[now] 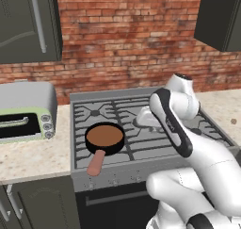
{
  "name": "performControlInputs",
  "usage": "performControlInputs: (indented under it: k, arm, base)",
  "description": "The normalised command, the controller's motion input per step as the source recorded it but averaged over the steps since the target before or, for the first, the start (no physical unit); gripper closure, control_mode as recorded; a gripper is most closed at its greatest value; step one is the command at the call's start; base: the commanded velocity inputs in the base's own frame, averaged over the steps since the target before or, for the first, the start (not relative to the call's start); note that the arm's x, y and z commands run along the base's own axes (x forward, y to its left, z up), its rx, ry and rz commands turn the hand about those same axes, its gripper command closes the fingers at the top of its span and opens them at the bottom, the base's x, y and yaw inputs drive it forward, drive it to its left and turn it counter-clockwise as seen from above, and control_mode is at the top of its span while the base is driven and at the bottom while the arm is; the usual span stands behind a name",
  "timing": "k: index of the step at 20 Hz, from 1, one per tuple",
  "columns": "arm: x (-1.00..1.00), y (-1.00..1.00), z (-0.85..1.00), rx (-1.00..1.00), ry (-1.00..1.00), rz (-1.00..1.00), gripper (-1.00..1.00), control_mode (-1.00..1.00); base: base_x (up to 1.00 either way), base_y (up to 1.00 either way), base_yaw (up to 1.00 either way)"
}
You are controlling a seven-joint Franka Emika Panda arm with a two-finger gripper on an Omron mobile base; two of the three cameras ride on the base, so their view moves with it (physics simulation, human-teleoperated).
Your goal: Pick up the sugar cube(s) and place them in the saucepan with hot chocolate.
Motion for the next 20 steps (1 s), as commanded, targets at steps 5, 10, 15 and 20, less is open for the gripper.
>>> performControlInputs:
  k: [5,10,15,20]
  arm:
    - [0.32,0.61,0.00,-0.08,-0.04,0.31,1.00,-1.00]
    - [0.37,0.74,-0.10,-0.08,-0.05,0.28,1.00,-1.00]
    - [0.39,0.70,-0.06,-0.16,-0.02,0.14,1.00,-1.00]
    - [0.33,0.18,-0.20,-0.16,0.00,0.01,1.00,-1.00]
  base:
    - [0.00,0.00,0.00]
    - [0.00,0.00,0.00]
    - [0.00,0.00,0.00]
    - [0.00,0.00,0.00]
